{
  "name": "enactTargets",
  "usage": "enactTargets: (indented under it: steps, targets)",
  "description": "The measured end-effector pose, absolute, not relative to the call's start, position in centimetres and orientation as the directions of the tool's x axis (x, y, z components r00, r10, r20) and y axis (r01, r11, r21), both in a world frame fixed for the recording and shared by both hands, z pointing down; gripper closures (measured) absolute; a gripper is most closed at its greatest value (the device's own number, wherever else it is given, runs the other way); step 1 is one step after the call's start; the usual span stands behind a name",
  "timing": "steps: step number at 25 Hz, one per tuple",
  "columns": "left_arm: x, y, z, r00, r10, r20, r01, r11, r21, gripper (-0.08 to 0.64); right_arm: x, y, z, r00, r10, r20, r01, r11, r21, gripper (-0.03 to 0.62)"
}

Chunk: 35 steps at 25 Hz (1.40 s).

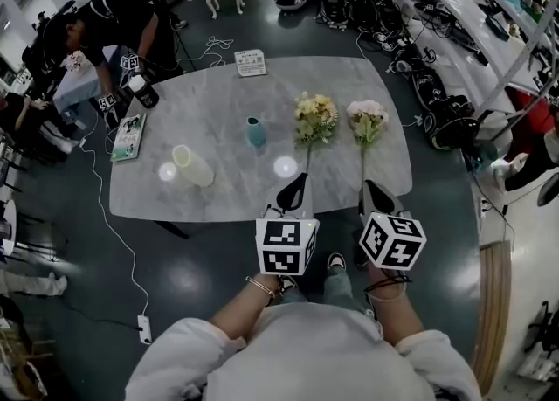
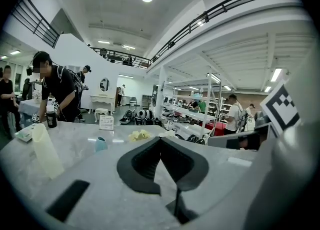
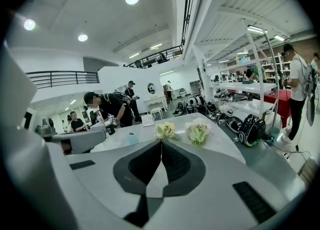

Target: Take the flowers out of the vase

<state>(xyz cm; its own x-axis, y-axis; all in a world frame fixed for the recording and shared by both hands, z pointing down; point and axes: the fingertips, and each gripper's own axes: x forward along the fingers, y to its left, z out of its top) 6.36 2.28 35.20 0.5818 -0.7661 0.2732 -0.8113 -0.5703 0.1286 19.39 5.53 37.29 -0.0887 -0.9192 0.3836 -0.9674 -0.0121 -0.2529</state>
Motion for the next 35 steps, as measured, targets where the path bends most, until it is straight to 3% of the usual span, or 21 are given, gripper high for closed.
enactTargets:
  steps: [35]
  targets:
    - [5.7, -0.7, 34.8, 0.458, -0.849, 0.264, -0.888, -0.429, 0.164, 0.551, 20.3, 0.7, 35.4, -0.208, -0.903, 0.376, -0.964, 0.123, -0.237, 0.588]
